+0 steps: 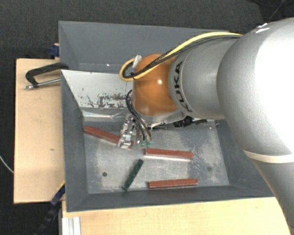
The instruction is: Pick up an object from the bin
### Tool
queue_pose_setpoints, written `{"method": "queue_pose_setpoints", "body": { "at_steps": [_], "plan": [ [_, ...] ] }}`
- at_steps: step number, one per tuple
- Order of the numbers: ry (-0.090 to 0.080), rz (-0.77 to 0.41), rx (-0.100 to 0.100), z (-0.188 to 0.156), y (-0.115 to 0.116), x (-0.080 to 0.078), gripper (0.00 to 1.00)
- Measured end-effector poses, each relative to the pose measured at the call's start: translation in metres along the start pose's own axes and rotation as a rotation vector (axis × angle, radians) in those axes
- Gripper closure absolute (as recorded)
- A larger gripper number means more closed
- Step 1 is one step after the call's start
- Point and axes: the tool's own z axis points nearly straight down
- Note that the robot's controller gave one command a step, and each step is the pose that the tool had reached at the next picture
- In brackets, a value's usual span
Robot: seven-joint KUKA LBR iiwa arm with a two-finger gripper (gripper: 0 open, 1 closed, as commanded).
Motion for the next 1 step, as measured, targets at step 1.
{"method": "queue_pose_setpoints", "body": {
  "at_steps": [1],
  "plan": [
    [0.002,0.03,0.01,-0.1271,-0.0058,0.0143,1.0]
  ]
}}
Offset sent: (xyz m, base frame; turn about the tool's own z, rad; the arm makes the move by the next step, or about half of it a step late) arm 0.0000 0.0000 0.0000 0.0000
